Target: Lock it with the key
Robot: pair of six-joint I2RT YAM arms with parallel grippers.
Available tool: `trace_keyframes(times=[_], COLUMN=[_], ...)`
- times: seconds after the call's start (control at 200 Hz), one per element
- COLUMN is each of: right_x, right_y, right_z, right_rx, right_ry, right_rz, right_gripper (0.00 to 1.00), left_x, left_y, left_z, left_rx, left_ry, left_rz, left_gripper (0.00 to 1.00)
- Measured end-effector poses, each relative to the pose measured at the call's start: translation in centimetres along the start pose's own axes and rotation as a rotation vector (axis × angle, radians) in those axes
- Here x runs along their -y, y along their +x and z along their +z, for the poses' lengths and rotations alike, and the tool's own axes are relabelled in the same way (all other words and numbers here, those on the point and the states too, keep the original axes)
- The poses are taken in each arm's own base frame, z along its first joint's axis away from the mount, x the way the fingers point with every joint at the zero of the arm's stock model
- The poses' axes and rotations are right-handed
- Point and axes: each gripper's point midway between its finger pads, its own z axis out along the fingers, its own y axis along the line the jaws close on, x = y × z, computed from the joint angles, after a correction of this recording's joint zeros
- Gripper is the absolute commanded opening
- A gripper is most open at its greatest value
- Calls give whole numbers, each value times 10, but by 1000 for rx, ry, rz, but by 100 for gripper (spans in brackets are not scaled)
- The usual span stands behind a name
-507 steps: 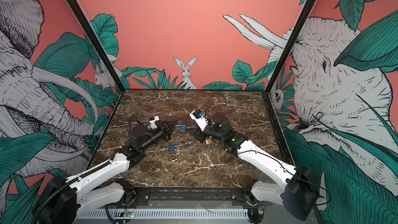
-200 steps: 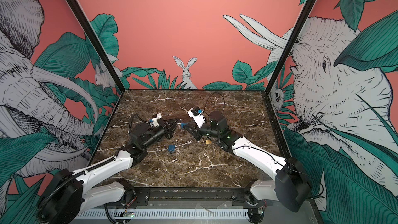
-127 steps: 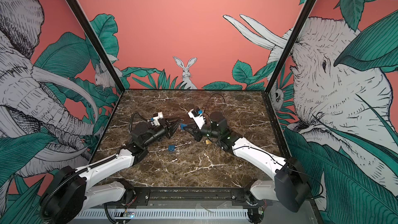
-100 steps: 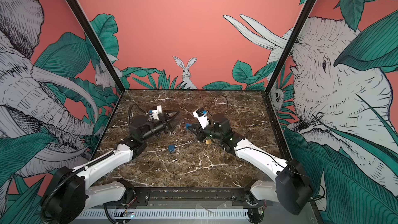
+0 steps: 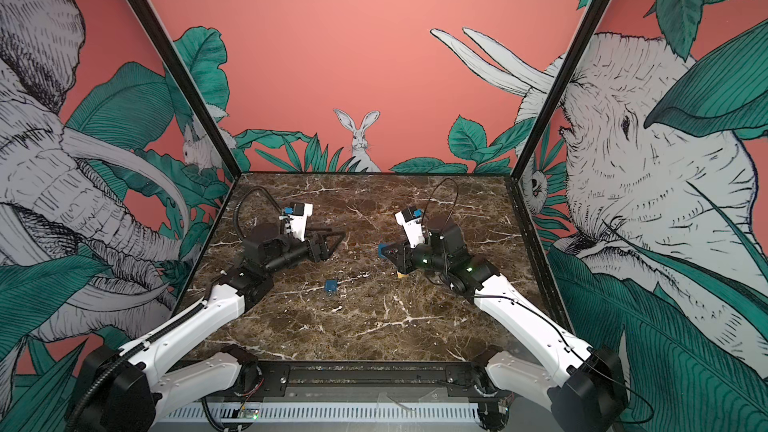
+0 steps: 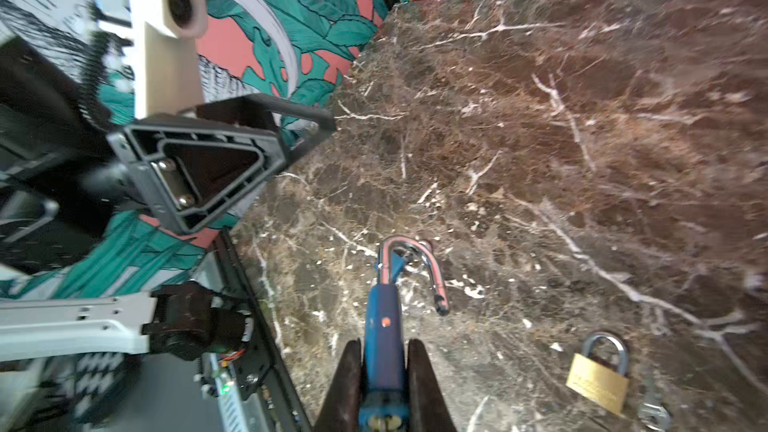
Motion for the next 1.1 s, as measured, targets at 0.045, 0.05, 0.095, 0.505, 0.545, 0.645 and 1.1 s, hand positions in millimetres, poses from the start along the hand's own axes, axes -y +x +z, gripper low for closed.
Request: trace_keyframes(times=[0.045,0.05,0.095,0.505,0.545,0.645,1.1], right_x=[-3,-4,-6,-11,-12,-14,-20], right_y=[1,0,1,3,2,-2,-8], right_z=[-1,-1,-1,20,20,22,19], right_rx=[-4,-4,-5,-28,-26,-19,-8], right_ry=[-36,-43,-76,-233,-244,-265,-298], right_rz=[49,57,104,342,348,358,371], right_gripper=[0,0,0,0,0,0,0], left_x=[7,8,15,48,50,54,61], left_y=[2,2,3,4,4,7,19], left_z=[3,3,6,13,12,12,24], left_rx=[1,2,6,18,18,4,-35], left_ry=[60,64,124,409,418,434,456], left_rz=[6,6,7,-57,-56,-60,-85], left_gripper=[74,74,73,59,58,56,39])
